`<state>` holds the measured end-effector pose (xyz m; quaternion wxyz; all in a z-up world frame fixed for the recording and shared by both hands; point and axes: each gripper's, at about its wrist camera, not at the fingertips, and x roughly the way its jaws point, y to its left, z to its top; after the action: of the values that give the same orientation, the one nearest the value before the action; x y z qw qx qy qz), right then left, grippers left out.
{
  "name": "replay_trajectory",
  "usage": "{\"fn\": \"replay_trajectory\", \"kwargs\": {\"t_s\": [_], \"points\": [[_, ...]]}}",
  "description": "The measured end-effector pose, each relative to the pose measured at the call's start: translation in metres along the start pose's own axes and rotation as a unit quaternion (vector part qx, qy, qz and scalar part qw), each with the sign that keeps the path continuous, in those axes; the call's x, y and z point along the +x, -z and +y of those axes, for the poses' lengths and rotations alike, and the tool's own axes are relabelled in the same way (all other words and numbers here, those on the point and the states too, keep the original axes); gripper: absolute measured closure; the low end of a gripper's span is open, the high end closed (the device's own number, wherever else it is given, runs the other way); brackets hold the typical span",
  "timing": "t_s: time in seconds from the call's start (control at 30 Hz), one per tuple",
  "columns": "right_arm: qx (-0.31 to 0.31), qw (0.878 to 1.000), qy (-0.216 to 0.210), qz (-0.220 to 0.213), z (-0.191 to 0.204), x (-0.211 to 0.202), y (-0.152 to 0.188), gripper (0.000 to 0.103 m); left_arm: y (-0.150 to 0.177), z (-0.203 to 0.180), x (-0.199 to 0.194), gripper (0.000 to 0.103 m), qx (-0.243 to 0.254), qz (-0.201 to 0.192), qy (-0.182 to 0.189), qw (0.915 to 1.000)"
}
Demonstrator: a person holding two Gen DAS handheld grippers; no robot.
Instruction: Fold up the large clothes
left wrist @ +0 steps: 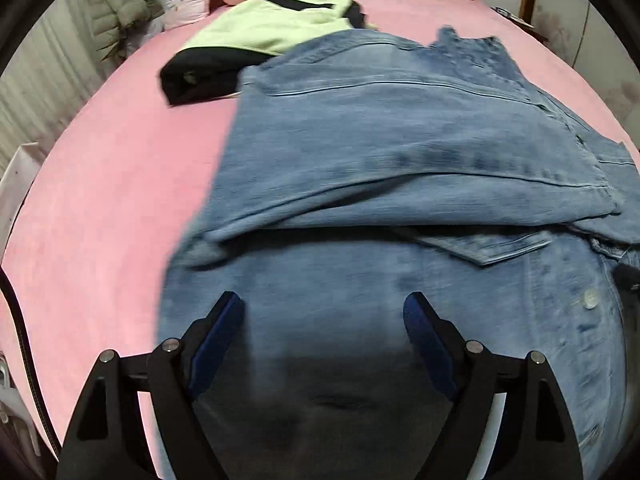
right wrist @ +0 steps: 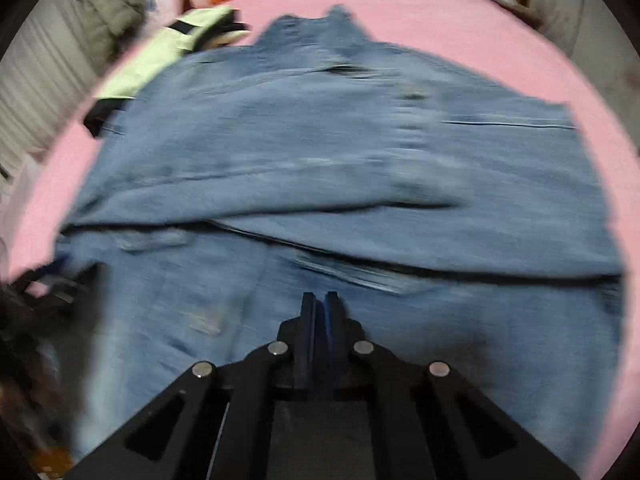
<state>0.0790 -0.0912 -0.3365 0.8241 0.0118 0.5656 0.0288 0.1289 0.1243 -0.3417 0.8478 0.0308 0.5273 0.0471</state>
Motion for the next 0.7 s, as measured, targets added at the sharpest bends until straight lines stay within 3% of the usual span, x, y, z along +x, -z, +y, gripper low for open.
{"fn": "replay_trajectory", "kwargs": {"t_s": [0.2,0.37,0.5,0.7], "points": [[0.033,0.998,0.054,0.009,-0.07,-0.024,0.025,0.098,0.017,0.054,-0.009,0.02,-0.044,0.025,-0.061,0.9968],[0.077,0.995,0.055,0.032,-0.117,-0.039,0.044,0.098,0.036,0.069,-0.021,0.02,-0.065,0.043,-0.082,0.9936],[0.081,0.994,0.052,0.047,-0.126,-0.054,0.045,0.097,0.039,0.066,-0.032,0.02,-0.054,0.06,-0.077,0.9937],[0.114,0.993,0.029,0.013,-0.134,-0.094,0.046,0.088,0.037,0.065,-0.056,0.02,-0.044,0.047,-0.061,0.9961]]}}
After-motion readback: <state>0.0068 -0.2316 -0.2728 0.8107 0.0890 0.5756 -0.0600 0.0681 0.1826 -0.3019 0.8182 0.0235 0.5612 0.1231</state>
